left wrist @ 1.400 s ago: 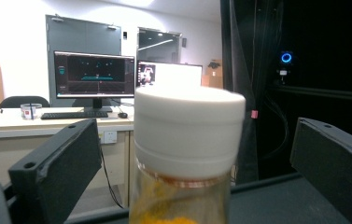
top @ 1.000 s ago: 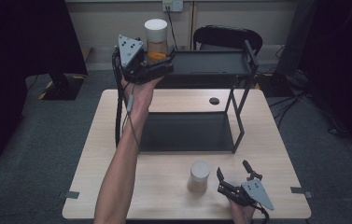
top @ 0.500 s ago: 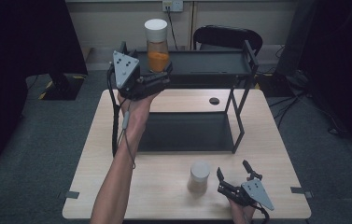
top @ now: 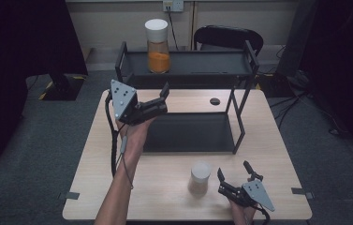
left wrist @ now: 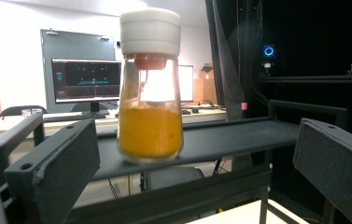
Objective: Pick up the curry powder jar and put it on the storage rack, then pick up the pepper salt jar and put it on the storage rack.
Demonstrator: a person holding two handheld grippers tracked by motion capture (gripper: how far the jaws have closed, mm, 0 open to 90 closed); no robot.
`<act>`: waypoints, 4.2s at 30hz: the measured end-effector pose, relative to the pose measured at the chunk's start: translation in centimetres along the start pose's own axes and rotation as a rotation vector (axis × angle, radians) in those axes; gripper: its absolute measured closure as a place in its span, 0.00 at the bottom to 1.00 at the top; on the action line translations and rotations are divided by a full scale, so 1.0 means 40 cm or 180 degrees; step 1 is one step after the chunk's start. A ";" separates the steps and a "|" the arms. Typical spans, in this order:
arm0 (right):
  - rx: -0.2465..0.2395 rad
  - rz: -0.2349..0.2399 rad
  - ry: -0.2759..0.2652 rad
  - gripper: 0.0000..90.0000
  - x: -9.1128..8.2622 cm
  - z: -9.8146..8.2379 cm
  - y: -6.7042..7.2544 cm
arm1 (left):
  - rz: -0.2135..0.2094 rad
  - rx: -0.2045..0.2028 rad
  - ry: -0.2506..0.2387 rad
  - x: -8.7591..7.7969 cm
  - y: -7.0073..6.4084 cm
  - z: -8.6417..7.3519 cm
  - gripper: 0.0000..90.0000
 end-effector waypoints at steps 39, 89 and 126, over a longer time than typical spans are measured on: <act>0.0001 -0.0011 0.0002 0.04 0.000 0.000 0.001 | 0.0291 -0.0052 0.0060 -0.260 -0.017 -0.317 0.00; 0.0003 -0.0023 0.0004 0.03 0.000 0.000 0.002 | 0.0608 0.0093 0.0339 -0.296 0.045 -0.545 0.00; -0.0093 0.0240 -0.0414 0.02 -0.062 0.154 0.026 | 0.0674 0.0061 0.0401 -0.291 0.042 -0.540 0.00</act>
Point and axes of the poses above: each handheld gripper's, and its own axes: x roughly forward along the jaws, z roughly out of its top, y roughly to its left, the point moved 5 cm from there along x, roughly forward along the jaws, and after that the axes turned 12 degrees about -x, right-handed, at the moved point
